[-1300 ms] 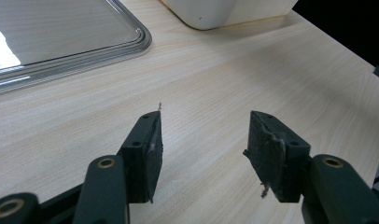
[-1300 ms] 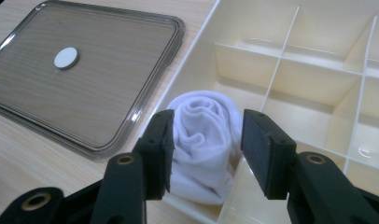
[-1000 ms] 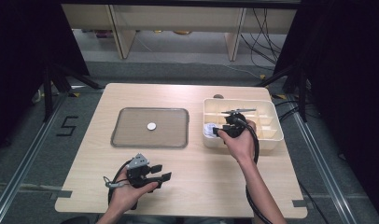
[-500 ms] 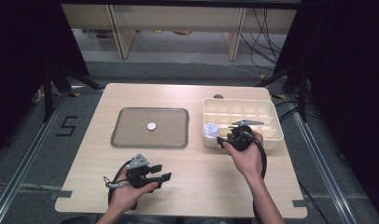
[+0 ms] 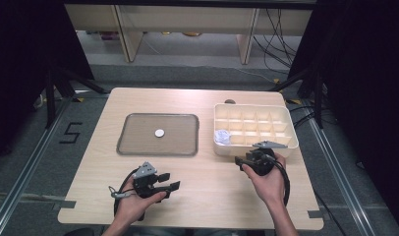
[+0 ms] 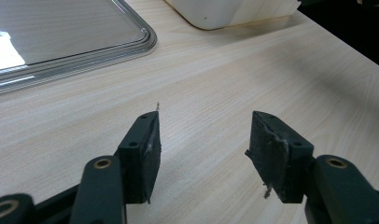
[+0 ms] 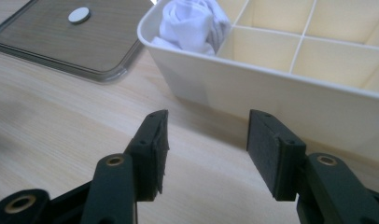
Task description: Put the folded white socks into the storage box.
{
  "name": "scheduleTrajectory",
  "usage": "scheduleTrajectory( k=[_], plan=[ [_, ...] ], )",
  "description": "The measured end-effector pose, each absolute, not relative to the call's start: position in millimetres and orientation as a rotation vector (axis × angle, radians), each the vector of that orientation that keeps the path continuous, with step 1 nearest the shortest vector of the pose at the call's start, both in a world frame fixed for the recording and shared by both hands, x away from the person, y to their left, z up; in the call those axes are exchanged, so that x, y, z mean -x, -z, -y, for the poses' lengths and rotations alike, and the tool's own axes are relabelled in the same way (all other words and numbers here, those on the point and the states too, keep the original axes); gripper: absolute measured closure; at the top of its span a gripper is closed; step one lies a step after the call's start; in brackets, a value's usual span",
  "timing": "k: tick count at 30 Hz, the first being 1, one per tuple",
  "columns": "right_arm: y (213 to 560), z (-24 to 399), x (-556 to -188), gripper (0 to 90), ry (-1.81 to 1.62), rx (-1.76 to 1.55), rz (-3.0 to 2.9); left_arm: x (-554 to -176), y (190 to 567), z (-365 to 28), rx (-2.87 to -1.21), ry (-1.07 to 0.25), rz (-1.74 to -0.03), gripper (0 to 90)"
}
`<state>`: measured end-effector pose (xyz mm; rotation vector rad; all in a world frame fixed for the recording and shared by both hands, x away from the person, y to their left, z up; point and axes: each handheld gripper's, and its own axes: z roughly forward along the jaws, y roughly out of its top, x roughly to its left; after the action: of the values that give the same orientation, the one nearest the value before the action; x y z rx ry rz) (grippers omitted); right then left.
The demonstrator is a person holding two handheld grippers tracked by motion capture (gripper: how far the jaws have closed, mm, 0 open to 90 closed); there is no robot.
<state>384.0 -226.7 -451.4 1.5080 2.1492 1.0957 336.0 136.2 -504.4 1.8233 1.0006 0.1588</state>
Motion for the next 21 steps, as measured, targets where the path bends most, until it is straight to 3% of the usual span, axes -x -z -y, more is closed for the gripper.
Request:
scheduleTrajectory(
  k=[21],
  plan=[
    [465.6, 235.4, -368.8, 48.0, -1.123, -1.535, -2.13, -336.0, 506.6, -134.1, -1.831, -0.162, -0.995, 41.8]
  ],
)
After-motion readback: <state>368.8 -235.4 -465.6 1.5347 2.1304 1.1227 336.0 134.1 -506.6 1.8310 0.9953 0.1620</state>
